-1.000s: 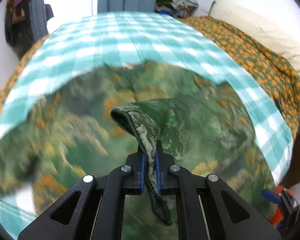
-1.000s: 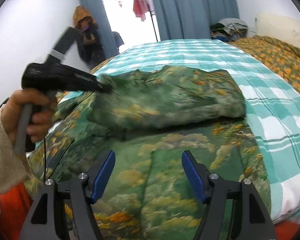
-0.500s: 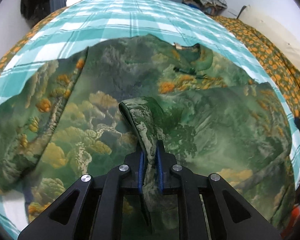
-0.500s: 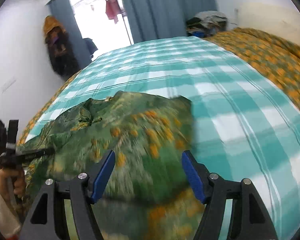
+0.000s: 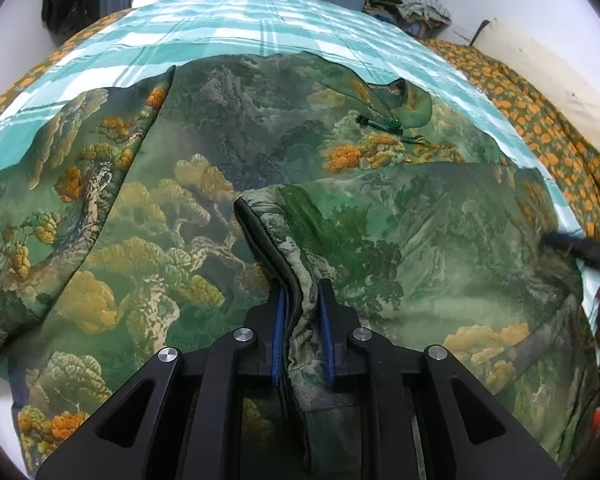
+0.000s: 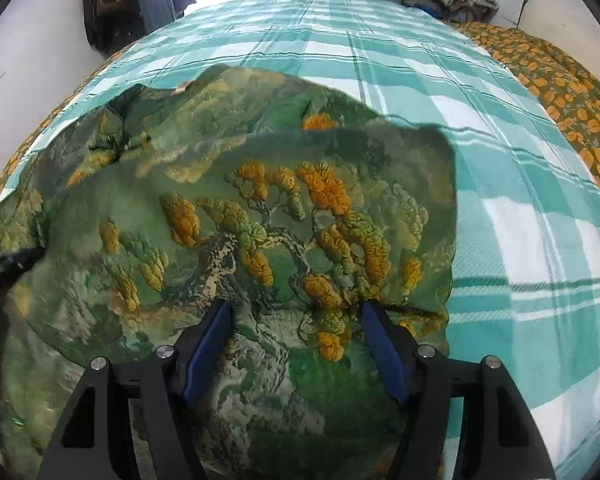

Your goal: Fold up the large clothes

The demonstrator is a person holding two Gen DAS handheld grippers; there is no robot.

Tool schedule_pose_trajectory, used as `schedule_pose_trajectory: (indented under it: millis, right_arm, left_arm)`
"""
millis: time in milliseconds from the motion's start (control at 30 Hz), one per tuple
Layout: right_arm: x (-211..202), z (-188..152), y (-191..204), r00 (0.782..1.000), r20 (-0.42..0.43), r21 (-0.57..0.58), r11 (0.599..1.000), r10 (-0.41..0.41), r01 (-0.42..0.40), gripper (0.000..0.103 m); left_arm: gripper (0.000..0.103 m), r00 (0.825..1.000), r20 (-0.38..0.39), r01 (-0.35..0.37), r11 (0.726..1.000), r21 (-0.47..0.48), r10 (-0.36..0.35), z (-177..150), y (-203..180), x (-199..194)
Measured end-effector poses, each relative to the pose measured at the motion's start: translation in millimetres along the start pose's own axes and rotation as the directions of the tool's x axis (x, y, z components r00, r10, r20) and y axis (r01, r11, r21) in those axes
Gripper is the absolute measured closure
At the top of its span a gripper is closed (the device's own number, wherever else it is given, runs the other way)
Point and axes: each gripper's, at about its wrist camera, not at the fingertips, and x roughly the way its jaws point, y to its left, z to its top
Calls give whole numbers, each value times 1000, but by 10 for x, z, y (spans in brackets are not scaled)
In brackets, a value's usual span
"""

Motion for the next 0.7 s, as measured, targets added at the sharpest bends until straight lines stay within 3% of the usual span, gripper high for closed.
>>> schedule_pose_trajectory:
  millis: [67, 133, 200, 300, 367, 567, 700]
  right_arm:
    - [-180, 165, -33, 995, 101, 37, 999, -4, 0, 35]
    - [-199, 309, -71, 989, 149, 79, 997, -9, -2, 35]
    - [-30, 409, -131, 991, 132, 124, 992, 7, -24, 35]
    - [457, 351, -189, 1000, 15, 160, 987, 26, -28, 34]
    - [581, 273, -168, 1000, 20, 133, 991, 15, -17, 34]
    - [334, 135, -74, 1000, 20, 104, 995, -1, -1, 34]
    - [-42, -265, 23, 999, 39, 70, 997, 28, -30, 33]
  left_arm:
    - [87, 1000, 6, 0, 1000, -1, 0, -10, -1, 5]
    - [86, 1000, 10, -5, 1000, 2, 5, -15, -10, 1]
    - [86, 1000, 16, -14, 1000, 9, 14, -28, -24, -4]
    - [86, 999, 27, -24, 1000, 19, 24, -47, -39, -3]
    - [86, 999, 30, -31, 999, 24, 30, -52, -42, 3]
    - [86, 999, 31, -20, 1000, 14, 19, -55, -25, 20]
    - [86, 999, 31, -23, 1000, 15, 22, -61, -25, 19]
